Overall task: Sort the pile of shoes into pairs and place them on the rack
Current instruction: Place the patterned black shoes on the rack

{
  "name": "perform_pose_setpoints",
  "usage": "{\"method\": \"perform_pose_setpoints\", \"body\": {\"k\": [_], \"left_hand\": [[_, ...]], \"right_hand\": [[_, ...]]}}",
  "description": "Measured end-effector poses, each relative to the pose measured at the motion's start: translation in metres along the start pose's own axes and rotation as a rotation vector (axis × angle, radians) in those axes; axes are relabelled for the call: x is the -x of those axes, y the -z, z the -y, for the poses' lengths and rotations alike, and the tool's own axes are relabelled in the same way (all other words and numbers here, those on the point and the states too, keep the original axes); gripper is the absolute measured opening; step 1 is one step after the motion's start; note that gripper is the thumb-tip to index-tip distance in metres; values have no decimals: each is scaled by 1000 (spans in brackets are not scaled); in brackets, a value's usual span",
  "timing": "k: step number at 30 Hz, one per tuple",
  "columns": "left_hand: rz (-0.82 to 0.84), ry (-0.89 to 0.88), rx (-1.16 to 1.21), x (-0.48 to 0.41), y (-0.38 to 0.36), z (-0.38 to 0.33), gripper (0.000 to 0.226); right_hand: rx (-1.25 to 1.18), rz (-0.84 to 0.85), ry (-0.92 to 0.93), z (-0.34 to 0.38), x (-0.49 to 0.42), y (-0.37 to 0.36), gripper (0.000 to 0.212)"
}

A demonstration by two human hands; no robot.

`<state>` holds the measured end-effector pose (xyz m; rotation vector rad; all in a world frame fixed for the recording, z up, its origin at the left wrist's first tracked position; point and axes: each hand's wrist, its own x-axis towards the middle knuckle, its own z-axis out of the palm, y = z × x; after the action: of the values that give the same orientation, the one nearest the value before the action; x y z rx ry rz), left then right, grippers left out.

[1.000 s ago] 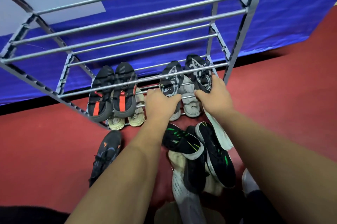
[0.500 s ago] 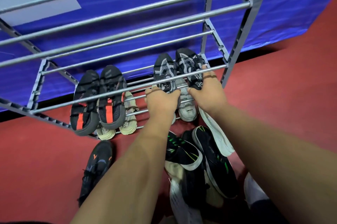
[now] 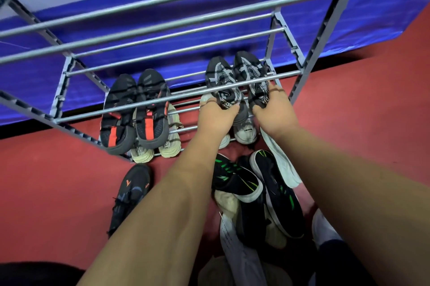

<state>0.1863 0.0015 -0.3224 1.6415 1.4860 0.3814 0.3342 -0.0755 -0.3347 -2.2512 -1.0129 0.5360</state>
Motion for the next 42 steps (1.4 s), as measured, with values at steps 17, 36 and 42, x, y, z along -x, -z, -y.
{"method": "perform_pose_setpoints", "body": {"k": [17,36,42], "left_hand": [[318,367,-38,131,-3,208,20],[311,612,58,123,-14,222,36],[375,640,144,113,-11,221,38]], "right_hand": [[434,545,-100,-44,162,-78,84],[283,532,-278,-91,137,-62,63],[273,519,-325,-94,123,-73,66]]}}
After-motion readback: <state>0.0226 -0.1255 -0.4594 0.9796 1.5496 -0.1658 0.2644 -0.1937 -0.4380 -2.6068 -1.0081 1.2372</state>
